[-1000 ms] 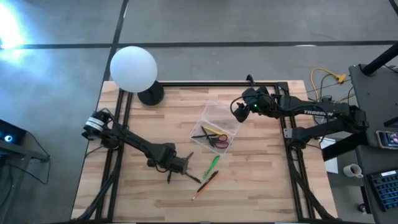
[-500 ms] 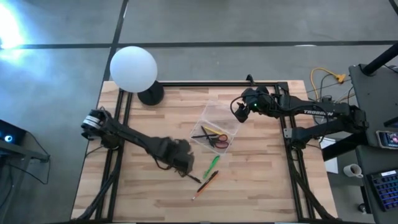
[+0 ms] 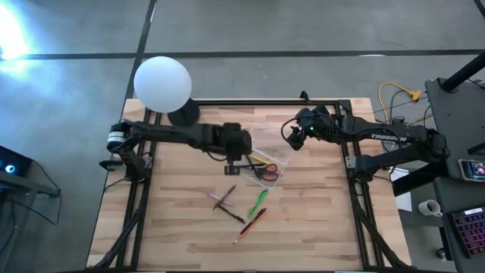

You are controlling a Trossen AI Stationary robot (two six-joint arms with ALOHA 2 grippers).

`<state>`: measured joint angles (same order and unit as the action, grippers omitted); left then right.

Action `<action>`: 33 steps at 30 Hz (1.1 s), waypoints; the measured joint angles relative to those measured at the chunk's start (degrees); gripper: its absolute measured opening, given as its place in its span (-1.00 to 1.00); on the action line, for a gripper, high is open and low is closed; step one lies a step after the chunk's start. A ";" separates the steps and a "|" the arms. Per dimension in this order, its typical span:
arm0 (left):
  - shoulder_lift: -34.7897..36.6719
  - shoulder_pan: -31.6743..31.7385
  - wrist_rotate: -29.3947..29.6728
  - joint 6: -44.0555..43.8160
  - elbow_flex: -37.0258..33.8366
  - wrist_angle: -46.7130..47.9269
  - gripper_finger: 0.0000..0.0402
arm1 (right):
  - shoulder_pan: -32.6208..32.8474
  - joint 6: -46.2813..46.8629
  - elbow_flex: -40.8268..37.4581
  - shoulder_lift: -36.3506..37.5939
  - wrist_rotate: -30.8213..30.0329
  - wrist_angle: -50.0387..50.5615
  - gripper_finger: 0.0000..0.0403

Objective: Pick & place school supplies into a supply box
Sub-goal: Put the black pen into the supply box

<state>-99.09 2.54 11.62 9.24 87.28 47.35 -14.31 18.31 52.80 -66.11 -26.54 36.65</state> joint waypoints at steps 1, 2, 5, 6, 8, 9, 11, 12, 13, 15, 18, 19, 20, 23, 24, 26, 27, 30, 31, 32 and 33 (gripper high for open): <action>0.00 0.51 -1.01 1.49 0.01 -1.20 -0.89 | 0.00 0.67 0.00 0.09 0.00 0.87 -0.03; 0.00 0.81 -1.83 2.72 0.01 -2.36 -0.89 | 0.00 1.29 0.00 0.21 0.00 1.86 -0.03; -0.31 1.41 -2.67 5.38 -0.34 -3.90 -0.89 | 0.04 4.75 0.00 0.79 -1.06 4.87 -0.03; -0.77 1.42 -2.67 5.98 -0.32 -4.54 -0.89 | 0.04 5.79 0.00 0.99 -2.08 5.87 -0.03; -1.62 1.58 -2.80 6.78 -0.32 -4.96 -0.89 | 0.04 7.73 0.00 1.61 -4.55 7.33 -0.03; -2.32 1.60 -3.24 7.21 -0.32 -5.60 -0.89 | 0.04 8.54 0.00 2.06 -5.78 8.01 -0.03; -3.59 1.60 -4.41 8.33 -0.32 -7.75 -0.89 | -0.07 9.38 0.00 3.14 -7.91 9.44 -0.03; -4.27 1.60 -4.62 9.18 -0.32 -8.74 -0.89 | -0.09 10.02 0.00 3.75 -8.47 10.30 -0.03; -4.96 1.60 -4.72 10.10 -0.32 -9.95 -0.89 | -0.24 10.73 0.00 4.45 -8.61 11.25 -0.03; -6.33 1.64 -5.01 11.62 -0.32 -12.22 -0.89 | -0.71 11.58 0.00 5.84 -8.61 13.48 -0.03; -7.78 2.01 -6.61 13.16 -0.32 -13.04 -0.89 | -0.87 12.77 0.00 7.58 -9.30 16.97 -0.03; -8.22 2.01 -6.89 14.06 -0.32 -12.87 -0.89 | -0.92 13.36 0.00 8.15 -9.49 17.99 -0.03; -8.52 2.04 -7.01 15.16 -0.32 -12.92 -0.89 | -0.92 14.09 0.00 8.66 -9.52 19.07 -0.03; -9.12 1.63 -8.01 19.71 -0.32 -13.69 -0.89 | -1.05 16.01 0.00 9.60 -9.71 21.63 -0.03; -9.38 1.59 -8.81 21.14 -0.32 -14.10 -0.89 | -1.07 16.51 0.00 9.77 -9.71 22.25 -0.03; -10.53 1.53 -10.21 22.84 -0.32 -15.01 -0.89 | -1.07 17.81 0.00 9.89 -9.70 23.17 -0.03; -11.24 1.55 -10.91 23.06 -0.32 -15.43 -0.89 | -1.07 17.99 -0.09 9.88 -9.69 23.25 -0.03; -13.49 1.62 -11.59 23.20 -0.37 -17.55 -0.89 | -1.03 18.31 -0.44 9.76 -9.49 23.45 -0.03; -14.06 1.62 -11.59 23.23 -0.37 -18.42 -0.89 | -0.96 18.44 -0.50 9.76 -9.38 23.41 -0.03; -14.51 1.61 -11.59 23.24 -0.37 -18.96 -0.89 | -0.96 18.61 -0.62 9.74 -9.24 23.41 -0.03; -15.04 1.49 -11.59 23.24 -0.37 -19.21 -0.88 | -0.96 18.70 -0.75 9.75 -8.97 23.43 -0.03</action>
<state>-114.12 4.03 0.03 32.47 86.91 28.14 -15.27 37.01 52.05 -56.36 -35.51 60.08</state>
